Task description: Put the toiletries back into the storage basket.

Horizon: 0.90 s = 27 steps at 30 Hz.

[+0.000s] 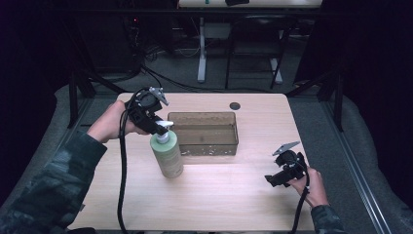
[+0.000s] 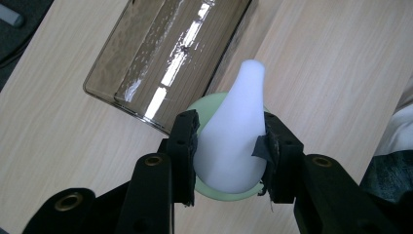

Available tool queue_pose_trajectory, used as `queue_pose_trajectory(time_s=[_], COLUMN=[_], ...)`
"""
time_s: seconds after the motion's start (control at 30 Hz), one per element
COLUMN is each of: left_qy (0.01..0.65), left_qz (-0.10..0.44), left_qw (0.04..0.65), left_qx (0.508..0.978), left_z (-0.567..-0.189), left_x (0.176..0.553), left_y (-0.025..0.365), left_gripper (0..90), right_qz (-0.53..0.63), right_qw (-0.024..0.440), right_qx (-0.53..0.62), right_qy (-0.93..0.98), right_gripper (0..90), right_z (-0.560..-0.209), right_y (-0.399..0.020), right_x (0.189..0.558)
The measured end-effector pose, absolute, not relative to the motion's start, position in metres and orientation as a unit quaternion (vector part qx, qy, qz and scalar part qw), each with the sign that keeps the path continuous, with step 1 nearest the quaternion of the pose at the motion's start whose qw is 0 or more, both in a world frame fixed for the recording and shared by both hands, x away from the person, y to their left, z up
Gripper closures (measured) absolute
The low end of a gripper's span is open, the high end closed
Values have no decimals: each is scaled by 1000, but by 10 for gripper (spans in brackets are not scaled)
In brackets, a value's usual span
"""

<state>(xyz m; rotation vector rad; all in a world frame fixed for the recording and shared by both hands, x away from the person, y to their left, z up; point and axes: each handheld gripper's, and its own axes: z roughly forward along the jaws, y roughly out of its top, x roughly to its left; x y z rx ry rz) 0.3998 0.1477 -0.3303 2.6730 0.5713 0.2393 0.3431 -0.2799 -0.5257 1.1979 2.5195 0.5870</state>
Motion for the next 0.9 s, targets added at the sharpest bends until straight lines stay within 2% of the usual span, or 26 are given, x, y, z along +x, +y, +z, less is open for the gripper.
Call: queue_pose_trajectory(time_s=[0.9], left_qy=[197], left_qz=[98], left_qw=[192], left_qx=[956], left_z=[-308], left_x=[395], left_y=[146], left_gripper=[627], right_qz=[201], right_qw=[142], right_qx=[414], right_qy=[876], right_gripper=[2], right_z=[-526], right_y=[-279], right_x=[343])
